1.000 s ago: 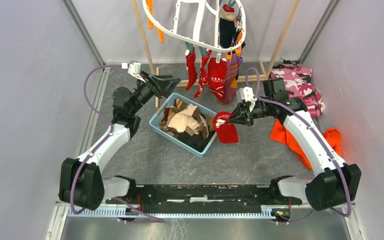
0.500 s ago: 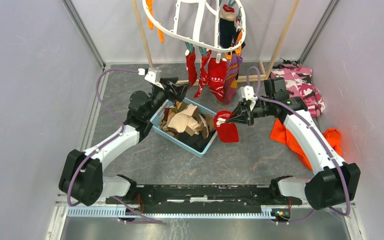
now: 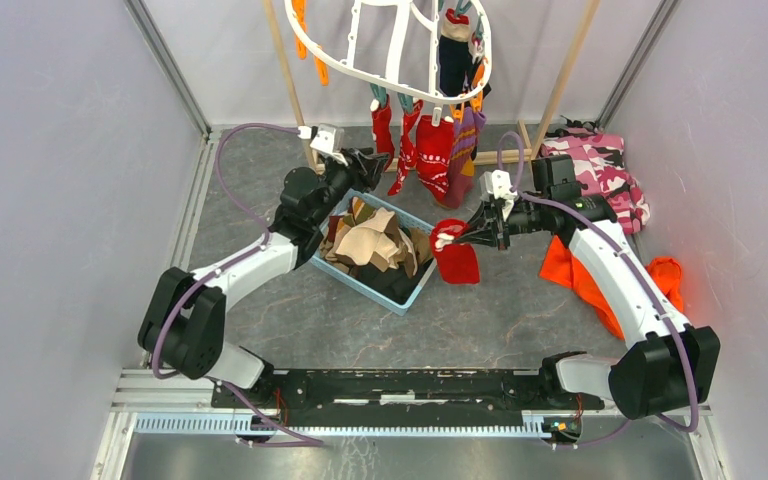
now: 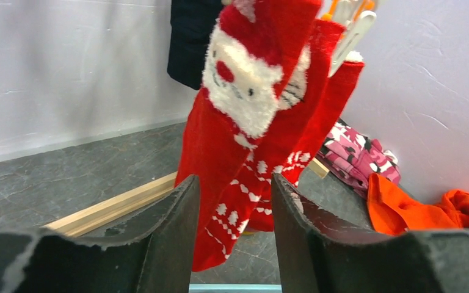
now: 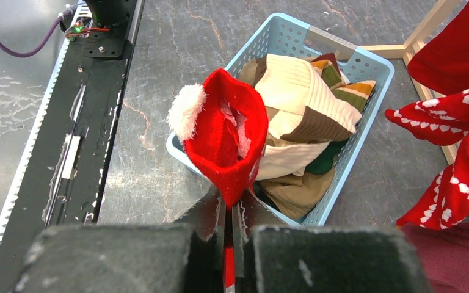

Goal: Clip the socks to the hanger
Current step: Adjust the hanger on the clothesline.

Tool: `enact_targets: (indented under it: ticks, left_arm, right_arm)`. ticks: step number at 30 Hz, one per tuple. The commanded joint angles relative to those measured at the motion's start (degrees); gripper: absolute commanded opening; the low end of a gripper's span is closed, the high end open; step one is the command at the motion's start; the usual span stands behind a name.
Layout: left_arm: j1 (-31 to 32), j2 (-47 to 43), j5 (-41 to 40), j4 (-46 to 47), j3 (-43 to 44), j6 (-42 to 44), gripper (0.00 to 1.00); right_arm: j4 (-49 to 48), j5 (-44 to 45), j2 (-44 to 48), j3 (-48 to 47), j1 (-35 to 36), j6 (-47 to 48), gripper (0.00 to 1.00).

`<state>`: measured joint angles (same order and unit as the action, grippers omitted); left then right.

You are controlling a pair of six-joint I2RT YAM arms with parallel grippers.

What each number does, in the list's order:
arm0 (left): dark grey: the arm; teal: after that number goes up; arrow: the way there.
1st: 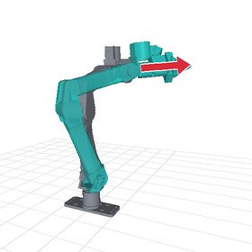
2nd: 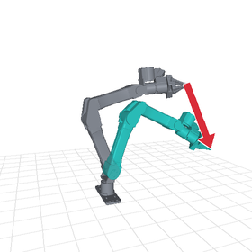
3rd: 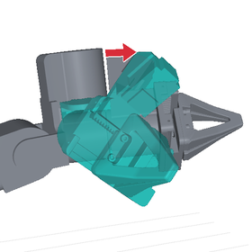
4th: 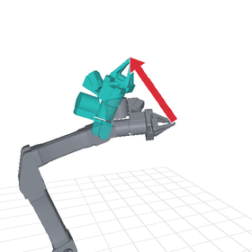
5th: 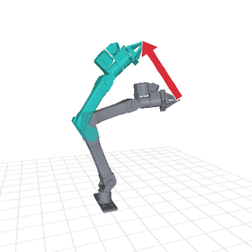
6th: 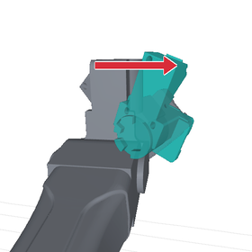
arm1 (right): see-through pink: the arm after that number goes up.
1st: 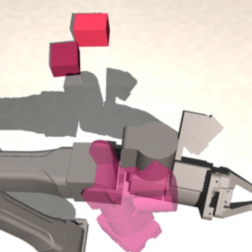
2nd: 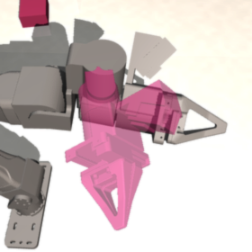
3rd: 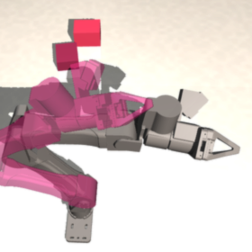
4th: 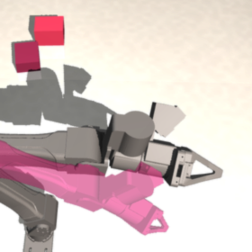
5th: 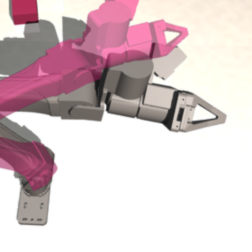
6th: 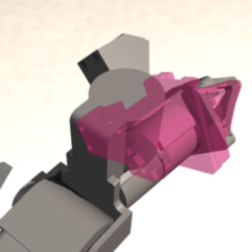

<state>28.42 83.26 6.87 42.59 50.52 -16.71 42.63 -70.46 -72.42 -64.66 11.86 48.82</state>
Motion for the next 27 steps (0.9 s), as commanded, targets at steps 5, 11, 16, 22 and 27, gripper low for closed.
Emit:
enact_targets:
  ticks: [5,11,16,22,27]
  left_arm:
    - [0.2,3.7,-1.4,3.1,5.2,1.5,0.12]
    - [0.8,4.5,3.1,4.0,6.4,-0.4,0.02]
    - [2.6,4.7,6.7,5.5,6.2,-0.7,0.02]
    - [5.9,6.1,9.8,6.7,6.9,-1.0,0.02]
    - [8.8,8.1,10.8,6.9,8.6,-1.1,0.02]
  right_arm:
    - [-1.3,-1.3,1.3,0.4,-0.7,-0.7,0.00]
    - [-1.4,-1.3,1.7,0.8,-1.2,-0.6,0.00]
    - [-1.4,-1.4,1.6,0.8,-1.8,-0.6,0.00]
    - [-1.5,-1.8,1.8,0.8,-2.6,-0.7,0.00]
    - [-1.5,-2.2,2.3,1.0,-3.6,-0.7,0.00]
